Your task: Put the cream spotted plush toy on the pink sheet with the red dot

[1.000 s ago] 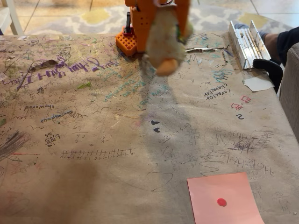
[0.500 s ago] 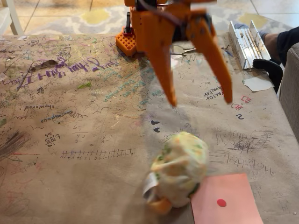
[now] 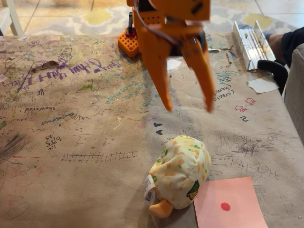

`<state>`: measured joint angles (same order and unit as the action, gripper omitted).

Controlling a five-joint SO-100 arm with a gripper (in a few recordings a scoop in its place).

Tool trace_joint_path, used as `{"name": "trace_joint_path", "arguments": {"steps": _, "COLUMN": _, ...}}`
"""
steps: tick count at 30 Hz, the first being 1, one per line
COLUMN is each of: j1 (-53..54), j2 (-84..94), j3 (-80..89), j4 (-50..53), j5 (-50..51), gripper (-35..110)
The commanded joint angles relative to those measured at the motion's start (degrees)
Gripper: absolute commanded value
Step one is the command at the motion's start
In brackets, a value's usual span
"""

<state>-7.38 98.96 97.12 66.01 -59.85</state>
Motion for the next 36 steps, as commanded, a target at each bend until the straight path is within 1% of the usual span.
{"name": "trace_joint_path", "arguments": {"steps": 1, "j1": 2.2, "j2": 25.0, "j3": 21.1, "j4": -7.7, "j5": 1.3, "gripper": 0}}
{"name": "trace_joint_path", "arguments": {"steps": 3, "j1": 3.3, "j2": 37.9, "j3": 34.5, "j4": -13.3, "j5": 3.4, "gripper": 0}}
{"name": "trace_joint_path", "arguments": {"steps": 5, "j1": 3.2, "j2": 50.6, "j3": 47.3, "j4": -17.7, "j5": 7.6, "gripper": 0}}
{"name": "trace_joint_path", "arguments": {"steps": 9, "j1": 2.2, "j2": 78.0, "j3": 76.3, "j4": -21.0, "j5": 18.2, "gripper": 0}}
{"name": "trace_joint_path", "arguments": {"steps": 10, "j1": 3.3, "j2": 82.3, "j3": 80.2, "j4": -20.5, "j5": 19.6, "gripper": 0}}
{"name": "trace_joint_path", "arguments": {"steps": 12, "j1": 6.0, "j2": 88.2, "j3": 80.1, "j4": -18.5, "j5": 30.1, "gripper": 0}}
{"name": "trace_joint_path", "arguments": {"steps": 14, "j1": 6.1, "j2": 94.5, "j3": 80.7, "j4": -12.9, "j5": 30.3, "gripper": 0}}
{"name": "trace_joint_path", "arguments": {"steps": 16, "j1": 3.7, "j2": 94.4, "j3": 80.6, "j4": -11.0, "j5": 27.8, "gripper": 0}}
{"name": "trace_joint_path", "arguments": {"steps": 20, "j1": -2.5, "j2": 94.5, "j3": 80.6, "j4": -5.5, "j5": 17.9, "gripper": 0}}
{"name": "trace_joint_path", "arguments": {"steps": 25, "j1": -5.8, "j2": 94.2, "j3": 80.6, "j4": -3.1, "j5": 12.8, "gripper": 0}}
{"name": "trace_joint_path", "arguments": {"steps": 29, "j1": -6.1, "j2": 94.2, "j3": 80.6, "j4": -2.5, "j5": 12.2, "gripper": 0}}
{"name": "trace_joint_path", "arguments": {"steps": 30, "j1": -7.1, "j2": 94.2, "j3": 80.6, "j4": -1.1, "j5": 9.2, "gripper": 0}}
{"name": "trace_joint_path", "arguments": {"steps": 32, "j1": -8.4, "j2": 94.2, "j3": 80.6, "j4": 5.5, "j5": -2.5, "gripper": 0}}
{"name": "trace_joint_path", "arguments": {"steps": 34, "j1": -8.3, "j2": 94.2, "j3": 80.6, "j4": 9.4, "j5": -5.5, "gripper": 0}}
{"name": "trace_joint_path", "arguments": {"steps": 36, "j1": -5.6, "j2": 94.2, "j3": 80.6, "j4": 9.4, "j5": -7.2, "gripper": 0}}
